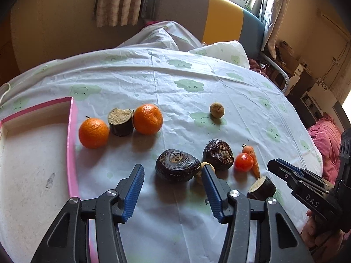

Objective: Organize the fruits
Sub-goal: 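Drop the dark round fruit in the tray with left while right grasps the carrot, then carry the carrot with the right gripper into the pink tray and release, then grasp an orange with the left gripper while the right grasps the dark eggplant piece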

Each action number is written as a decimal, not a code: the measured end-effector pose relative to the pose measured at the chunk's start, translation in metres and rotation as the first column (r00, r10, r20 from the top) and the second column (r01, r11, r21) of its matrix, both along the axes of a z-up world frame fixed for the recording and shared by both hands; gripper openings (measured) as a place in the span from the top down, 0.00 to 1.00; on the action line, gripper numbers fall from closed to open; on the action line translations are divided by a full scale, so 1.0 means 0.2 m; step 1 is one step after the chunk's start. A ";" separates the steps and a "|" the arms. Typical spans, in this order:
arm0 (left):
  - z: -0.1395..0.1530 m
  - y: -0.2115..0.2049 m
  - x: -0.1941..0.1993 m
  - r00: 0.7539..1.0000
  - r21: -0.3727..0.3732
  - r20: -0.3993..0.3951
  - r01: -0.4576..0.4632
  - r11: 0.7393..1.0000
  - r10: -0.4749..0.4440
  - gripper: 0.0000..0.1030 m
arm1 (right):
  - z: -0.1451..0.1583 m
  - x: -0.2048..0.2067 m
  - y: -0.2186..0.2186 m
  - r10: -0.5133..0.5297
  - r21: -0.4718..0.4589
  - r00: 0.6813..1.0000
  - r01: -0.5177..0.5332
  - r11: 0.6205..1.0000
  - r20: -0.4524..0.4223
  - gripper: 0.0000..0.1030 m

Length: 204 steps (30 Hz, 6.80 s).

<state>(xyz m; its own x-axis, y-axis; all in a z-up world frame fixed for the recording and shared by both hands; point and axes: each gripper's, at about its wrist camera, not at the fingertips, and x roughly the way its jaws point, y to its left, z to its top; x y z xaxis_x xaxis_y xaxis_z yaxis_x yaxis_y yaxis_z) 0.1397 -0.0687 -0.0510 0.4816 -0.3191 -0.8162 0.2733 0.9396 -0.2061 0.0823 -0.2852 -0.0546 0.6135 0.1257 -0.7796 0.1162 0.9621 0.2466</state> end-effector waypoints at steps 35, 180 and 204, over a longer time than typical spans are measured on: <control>0.15 0.31 -0.21 0.975 -0.051 0.130 -0.177 0.983 0.182 0.51 | -0.14 0.27 0.19 0.182 -0.132 0.979 -0.193 0.972 -0.090 0.86; -0.04 0.22 0.34 0.992 0.323 0.066 0.078 0.943 -0.105 0.57 | 0.09 -0.02 0.21 0.080 -0.059 0.996 -0.078 0.995 0.030 0.50; 0.10 0.33 0.14 0.997 0.102 0.074 0.012 0.995 -0.019 0.64 | -0.10 -0.07 0.23 0.215 -0.052 0.975 -0.219 0.974 -0.062 0.51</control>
<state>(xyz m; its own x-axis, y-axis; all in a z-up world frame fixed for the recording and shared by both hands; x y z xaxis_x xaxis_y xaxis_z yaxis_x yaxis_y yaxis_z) 0.1683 -0.0022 -0.0306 0.5378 -0.2445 -0.8068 0.2990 0.9501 -0.0886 0.0673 -0.2383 -0.0744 0.5317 0.2045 -0.8219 -0.0850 0.9784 0.1885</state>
